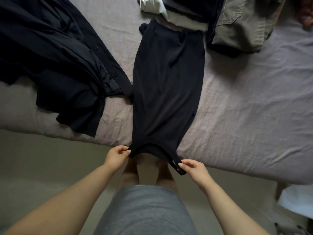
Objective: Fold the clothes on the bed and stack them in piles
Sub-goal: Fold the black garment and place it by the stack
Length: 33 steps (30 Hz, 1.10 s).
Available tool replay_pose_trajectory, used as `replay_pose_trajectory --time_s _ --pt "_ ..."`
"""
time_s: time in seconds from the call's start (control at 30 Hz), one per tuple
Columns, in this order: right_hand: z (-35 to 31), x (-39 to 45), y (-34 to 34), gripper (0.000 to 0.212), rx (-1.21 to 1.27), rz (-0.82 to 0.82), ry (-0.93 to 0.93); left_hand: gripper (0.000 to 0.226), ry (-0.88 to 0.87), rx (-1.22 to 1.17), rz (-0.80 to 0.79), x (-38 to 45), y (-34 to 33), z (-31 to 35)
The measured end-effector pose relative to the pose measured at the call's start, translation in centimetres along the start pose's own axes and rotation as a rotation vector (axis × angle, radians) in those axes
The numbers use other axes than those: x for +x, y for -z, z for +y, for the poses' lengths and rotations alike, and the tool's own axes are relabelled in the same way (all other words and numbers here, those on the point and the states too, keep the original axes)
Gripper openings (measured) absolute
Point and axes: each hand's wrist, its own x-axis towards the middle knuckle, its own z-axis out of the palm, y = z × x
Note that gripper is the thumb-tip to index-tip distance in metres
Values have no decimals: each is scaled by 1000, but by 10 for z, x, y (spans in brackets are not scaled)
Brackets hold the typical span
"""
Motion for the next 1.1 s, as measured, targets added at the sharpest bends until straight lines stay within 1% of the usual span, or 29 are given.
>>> replay_pose_trajectory --time_s 0.07,0.17,0.3,0.47,0.6,0.77,0.97,1.1 --pt "0 1 3 15 11 29 2 9 4 4 0 1 1 -1" --pt "0 3 6 9 33 48 -8 10 1 21 -7 3 2 -2" --pt "-2 4 6 10 109 70 2 13 -2 25 0 5 2 -2" --pt "-8 7 5 10 197 143 -11 15 14 7 -13 5 1 -1" --pt "-14 9 3 12 211 121 -46 13 12 -20 -13 1 2 3" --pt "-16 11 -1 13 218 68 -103 15 -32 -76 -61 -6 2 11" --pt "-17 12 0 15 349 225 -125 13 -71 -115 12 -5 3 13" --pt "-15 12 7 16 342 253 -114 8 -100 -109 37 -7 4 15"
